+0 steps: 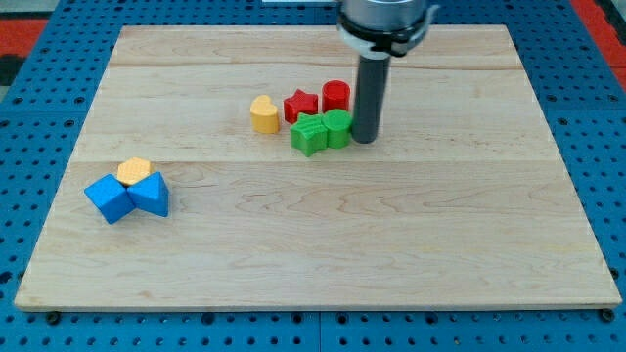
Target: Push the red circle towards yellow heart
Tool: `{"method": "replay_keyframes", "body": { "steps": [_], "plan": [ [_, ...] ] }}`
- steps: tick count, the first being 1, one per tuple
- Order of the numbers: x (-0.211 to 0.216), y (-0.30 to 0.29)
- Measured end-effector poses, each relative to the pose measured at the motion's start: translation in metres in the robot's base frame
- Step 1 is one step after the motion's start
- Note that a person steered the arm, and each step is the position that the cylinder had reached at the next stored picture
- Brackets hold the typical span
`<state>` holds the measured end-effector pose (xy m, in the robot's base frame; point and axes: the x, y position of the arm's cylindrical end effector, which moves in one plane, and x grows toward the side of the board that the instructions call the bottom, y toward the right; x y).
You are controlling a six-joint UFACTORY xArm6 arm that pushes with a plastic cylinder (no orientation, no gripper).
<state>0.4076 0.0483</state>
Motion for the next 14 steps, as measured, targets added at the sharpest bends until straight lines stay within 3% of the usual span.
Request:
{"method": "replay_keyframes", "body": {
  "steps": [3,4,6,8,9,11,13,14],
  "plan": [
    [0.001,-0.061],
    [0.015,-0.026],
    [-0.059,-0.02],
    [-0.073,-0.011],
    [-0.099,-0.018],
    [-0.105,-0.081],
    [-0.105,-0.076],
    [-0.111,-0.044]
  ]
}}
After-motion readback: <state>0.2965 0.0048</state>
